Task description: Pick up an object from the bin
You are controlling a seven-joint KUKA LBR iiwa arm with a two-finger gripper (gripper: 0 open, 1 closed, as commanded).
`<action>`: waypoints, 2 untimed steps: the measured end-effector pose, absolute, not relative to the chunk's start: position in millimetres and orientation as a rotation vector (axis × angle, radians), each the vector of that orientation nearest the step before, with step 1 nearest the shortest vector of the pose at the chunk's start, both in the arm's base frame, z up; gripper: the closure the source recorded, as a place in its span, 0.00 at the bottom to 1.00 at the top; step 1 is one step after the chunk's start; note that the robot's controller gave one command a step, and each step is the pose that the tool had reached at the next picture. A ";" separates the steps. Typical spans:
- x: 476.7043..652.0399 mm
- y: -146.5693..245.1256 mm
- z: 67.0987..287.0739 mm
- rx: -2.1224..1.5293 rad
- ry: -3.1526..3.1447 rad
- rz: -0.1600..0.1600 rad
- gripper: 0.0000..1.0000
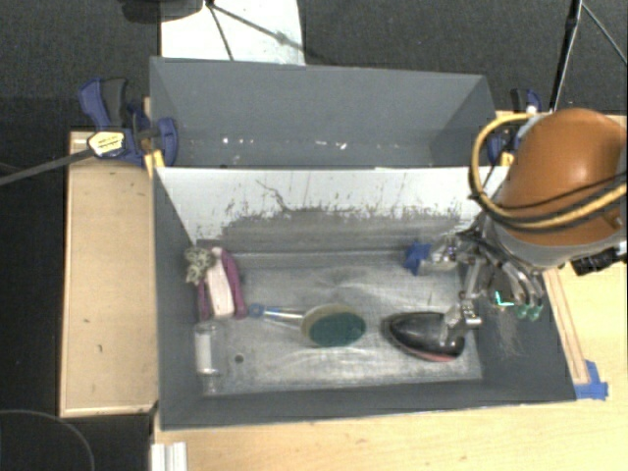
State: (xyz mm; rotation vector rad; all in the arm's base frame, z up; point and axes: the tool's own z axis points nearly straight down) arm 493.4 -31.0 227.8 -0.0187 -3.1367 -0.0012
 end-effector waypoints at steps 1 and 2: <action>489.4 -111.9 81.6 0.030 -3.137 0.000 0.00; 491.4 -109.8 86.0 0.040 -3.144 0.001 1.00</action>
Offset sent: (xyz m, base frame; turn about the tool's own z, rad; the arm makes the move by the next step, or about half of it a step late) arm -0.0024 -0.0785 -0.1421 -0.0361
